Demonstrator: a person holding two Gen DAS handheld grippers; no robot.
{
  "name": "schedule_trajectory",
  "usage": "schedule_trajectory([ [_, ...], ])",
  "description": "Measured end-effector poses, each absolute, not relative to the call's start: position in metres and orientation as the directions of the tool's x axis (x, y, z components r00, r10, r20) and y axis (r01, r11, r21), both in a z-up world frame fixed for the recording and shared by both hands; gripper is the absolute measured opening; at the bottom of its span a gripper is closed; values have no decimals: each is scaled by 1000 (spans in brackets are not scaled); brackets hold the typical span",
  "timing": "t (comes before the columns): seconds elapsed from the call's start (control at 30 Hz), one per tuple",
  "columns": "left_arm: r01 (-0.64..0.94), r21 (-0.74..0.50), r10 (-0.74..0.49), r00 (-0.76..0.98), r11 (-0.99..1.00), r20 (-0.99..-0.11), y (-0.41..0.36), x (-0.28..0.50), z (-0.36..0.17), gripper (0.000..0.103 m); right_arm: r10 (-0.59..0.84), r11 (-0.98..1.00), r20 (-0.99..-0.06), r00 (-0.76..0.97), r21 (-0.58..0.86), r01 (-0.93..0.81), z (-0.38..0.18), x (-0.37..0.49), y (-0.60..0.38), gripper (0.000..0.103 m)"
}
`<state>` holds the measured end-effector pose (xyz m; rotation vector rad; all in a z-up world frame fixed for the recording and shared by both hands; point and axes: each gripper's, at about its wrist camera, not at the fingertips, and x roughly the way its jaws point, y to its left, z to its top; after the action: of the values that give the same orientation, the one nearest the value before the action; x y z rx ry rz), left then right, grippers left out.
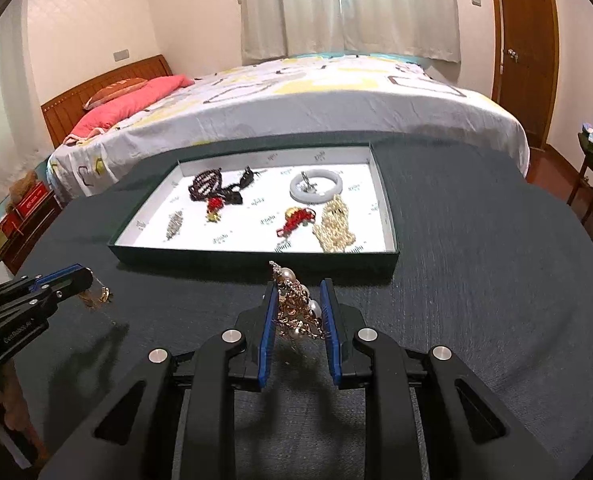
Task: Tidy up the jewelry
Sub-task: 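Carry the gold chain with the left tool into the box while the right tool carries the brooch there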
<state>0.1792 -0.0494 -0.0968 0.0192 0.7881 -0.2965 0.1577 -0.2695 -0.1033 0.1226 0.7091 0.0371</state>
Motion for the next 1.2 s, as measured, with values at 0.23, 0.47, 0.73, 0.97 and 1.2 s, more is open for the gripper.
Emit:
schedule_trajectory([
  [0.23, 278, -101, -273, 695, 955, -665, -50, 178, -77, 13, 92, 991, -605, 791, 130, -16, -81, 154, -263, 22],
  [0.47, 302, -100, -298, 734, 948, -611, -57, 185, -49, 13, 120, 989, -554, 824, 135, -53, -53, 161, -252, 22],
  [0.73, 320, -88, -313, 771, 943, -555, -69, 206, -22, 13, 132, 989, -481, 867, 124, -82, -19, 178, -243, 22],
  [0.97, 321, -85, -317, 795, 943, -517, -76, 227, -4, 13, 134, 989, -445, 885, 112, -93, -3, 204, -238, 22],
  [1.2, 297, -103, -307, 810, 949, -500, -86, 258, -7, 13, 138, 988, -421, 897, 125, -94, -3, 232, -236, 22],
])
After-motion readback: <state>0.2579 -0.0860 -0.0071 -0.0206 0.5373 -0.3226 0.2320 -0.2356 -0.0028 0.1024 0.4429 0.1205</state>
